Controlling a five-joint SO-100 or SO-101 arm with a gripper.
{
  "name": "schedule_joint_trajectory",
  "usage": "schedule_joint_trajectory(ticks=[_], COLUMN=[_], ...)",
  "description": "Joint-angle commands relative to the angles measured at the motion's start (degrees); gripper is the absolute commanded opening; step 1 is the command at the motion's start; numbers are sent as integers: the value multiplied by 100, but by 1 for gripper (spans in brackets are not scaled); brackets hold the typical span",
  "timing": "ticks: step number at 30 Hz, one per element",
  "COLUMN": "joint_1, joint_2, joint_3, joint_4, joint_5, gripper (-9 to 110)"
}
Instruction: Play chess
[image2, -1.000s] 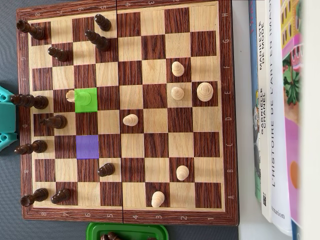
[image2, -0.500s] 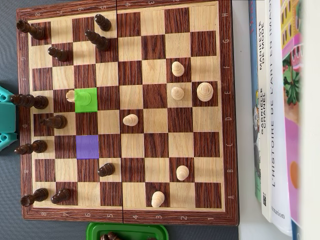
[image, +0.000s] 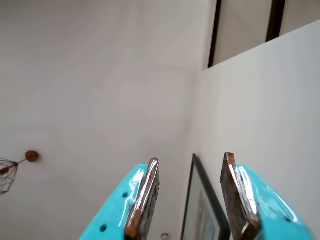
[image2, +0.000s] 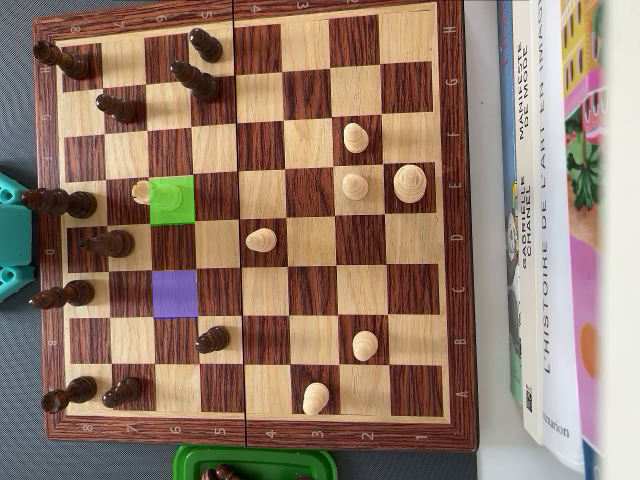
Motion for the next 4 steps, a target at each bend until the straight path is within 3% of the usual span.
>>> schedule_joint_trajectory(ticks=[1,4], joint_1=[0,0], joint_2=[-35,-35], joint_3=[114,114], joint_4=[-18,-18], joint_5=[18,18], gripper=[18,18])
